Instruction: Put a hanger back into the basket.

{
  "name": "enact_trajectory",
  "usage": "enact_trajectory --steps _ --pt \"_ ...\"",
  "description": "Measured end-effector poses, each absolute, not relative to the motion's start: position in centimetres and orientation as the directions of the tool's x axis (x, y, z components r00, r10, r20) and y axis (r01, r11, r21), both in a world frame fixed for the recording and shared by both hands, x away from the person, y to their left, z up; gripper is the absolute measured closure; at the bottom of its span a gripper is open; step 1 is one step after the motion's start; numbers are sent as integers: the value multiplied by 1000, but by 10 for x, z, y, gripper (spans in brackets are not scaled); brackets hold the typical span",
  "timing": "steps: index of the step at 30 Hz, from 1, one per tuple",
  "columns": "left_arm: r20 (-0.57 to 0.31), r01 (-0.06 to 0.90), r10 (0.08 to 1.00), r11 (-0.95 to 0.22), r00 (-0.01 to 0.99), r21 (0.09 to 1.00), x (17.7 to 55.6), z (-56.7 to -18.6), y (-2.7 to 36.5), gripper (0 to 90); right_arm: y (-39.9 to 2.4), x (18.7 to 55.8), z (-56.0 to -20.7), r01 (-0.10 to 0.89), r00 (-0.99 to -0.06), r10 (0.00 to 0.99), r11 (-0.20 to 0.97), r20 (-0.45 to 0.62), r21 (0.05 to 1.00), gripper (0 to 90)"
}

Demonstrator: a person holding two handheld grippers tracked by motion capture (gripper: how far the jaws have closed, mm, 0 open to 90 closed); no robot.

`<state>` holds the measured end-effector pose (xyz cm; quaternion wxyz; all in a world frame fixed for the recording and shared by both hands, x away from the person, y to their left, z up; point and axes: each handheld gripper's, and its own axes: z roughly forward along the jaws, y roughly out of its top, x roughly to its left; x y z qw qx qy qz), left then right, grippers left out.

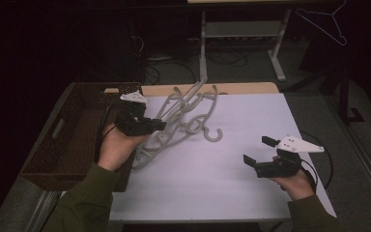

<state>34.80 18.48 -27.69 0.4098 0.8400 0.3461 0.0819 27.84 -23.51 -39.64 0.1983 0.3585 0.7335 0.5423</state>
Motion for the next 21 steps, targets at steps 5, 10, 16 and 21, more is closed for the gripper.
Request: enact_trajectory --steps 5,10,16,21 --pt "-120 506 671 -417 732 755 349 -260 200 824 -238 277 -399 314 -663 742 154 100 937 22" --pt "-121 500 680 -395 723 771 349 -249 221 824 -239 278 -399 312 -659 745 150 100 938 22" --pt "-120 494 686 -382 718 781 345 -245 249 824 -239 278 -399 315 -656 748 150 101 937 22" --pt "-122 508 701 -374 703 776 342 -247 278 824 -239 278 -400 323 -653 750 153 103 934 22"
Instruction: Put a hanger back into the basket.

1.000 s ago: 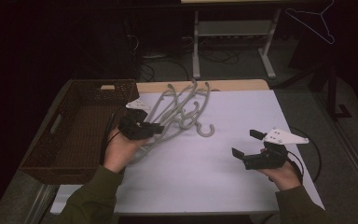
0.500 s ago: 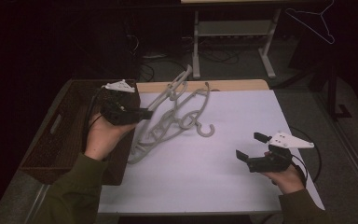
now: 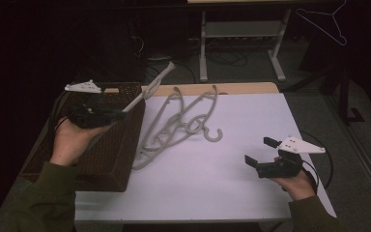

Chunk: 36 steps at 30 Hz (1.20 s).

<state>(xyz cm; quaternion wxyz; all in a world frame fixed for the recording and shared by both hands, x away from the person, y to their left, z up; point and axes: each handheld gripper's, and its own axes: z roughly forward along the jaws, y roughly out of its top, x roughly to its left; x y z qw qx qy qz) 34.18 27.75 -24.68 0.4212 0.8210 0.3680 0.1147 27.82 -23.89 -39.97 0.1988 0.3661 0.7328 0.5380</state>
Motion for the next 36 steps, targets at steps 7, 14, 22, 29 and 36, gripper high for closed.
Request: enact_trajectory --steps 7,14,22,29,36 --pt "-103 509 720 -375 687 775 339 -250 314 824 -239 279 -400 321 -651 752 153 100 935 22" --pt "-97 525 745 -365 660 769 334 -256 347 824 -239 279 -401 326 -648 755 156 100 933 22" --pt "-105 556 756 -371 646 744 329 -267 376 824 -240 280 -401 326 -643 760 156 98 932 22" --pt "-104 578 765 -382 635 721 323 -272 394 824 -240 280 -402 327 -640 762 155 98 932 22" --pt "-122 597 762 -387 636 703 320 -280 401 824 -240 280 -402 327 -639 763 155 97 932 22"
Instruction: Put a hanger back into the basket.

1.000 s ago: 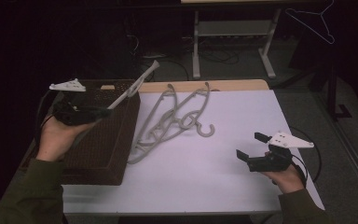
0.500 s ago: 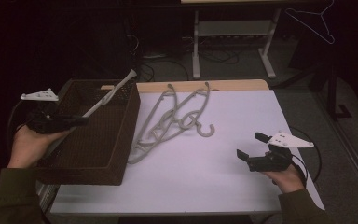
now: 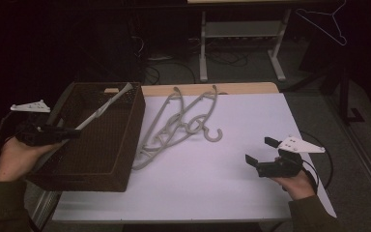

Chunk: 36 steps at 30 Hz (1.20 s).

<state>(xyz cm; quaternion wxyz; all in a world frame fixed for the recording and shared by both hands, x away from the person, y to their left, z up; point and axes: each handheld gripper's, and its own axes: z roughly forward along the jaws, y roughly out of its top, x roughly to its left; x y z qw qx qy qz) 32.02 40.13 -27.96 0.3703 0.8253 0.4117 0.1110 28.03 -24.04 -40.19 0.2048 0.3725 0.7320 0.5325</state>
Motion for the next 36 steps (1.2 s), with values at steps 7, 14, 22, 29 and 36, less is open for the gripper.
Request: enact_trajectory --steps 7,14,22,29,36 --pt "-136 623 766 -390 628 678 329 -290 401 823 -240 280 -402 329 -637 765 157 97 931 22" --pt "-131 633 749 -437 649 639 340 -300 397 823 -241 281 -403 330 -637 765 157 97 931 22" --pt "-144 649 741 -455 656 609 349 -317 399 823 -242 281 -403 330 -633 768 155 96 931 23" --pt "-169 661 737 -450 655 601 355 -329 404 822 -242 281 -403 334 -630 770 154 99 930 22" --pt "-172 687 738 -481 653 545 356 -339 408 808 -242 281 -403 334 -629 771 153 99 930 22"
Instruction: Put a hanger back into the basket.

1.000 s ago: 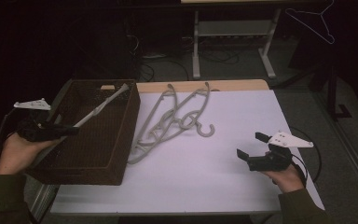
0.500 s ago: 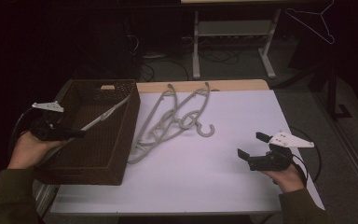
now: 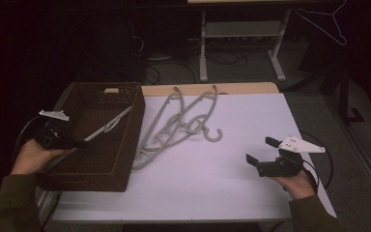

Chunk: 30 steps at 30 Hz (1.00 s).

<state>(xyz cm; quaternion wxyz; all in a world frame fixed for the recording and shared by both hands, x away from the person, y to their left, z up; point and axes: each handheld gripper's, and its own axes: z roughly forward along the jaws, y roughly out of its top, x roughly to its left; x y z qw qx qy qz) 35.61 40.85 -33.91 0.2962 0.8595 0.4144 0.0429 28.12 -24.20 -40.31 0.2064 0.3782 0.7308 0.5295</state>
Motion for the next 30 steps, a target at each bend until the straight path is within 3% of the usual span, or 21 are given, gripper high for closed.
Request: enact_trajectory --steps 12,21,30 --pt "-178 694 752 -453 635 560 355 -342 412 693 -243 281 -403 332 -629 771 152 98 931 22" --pt "-164 647 762 -392 627 654 351 -328 401 430 -243 281 -402 330 -629 772 152 96 932 22" --pt "-158 593 769 -326 619 736 348 -308 374 242 -243 280 -402 329 -628 772 151 97 932 22"
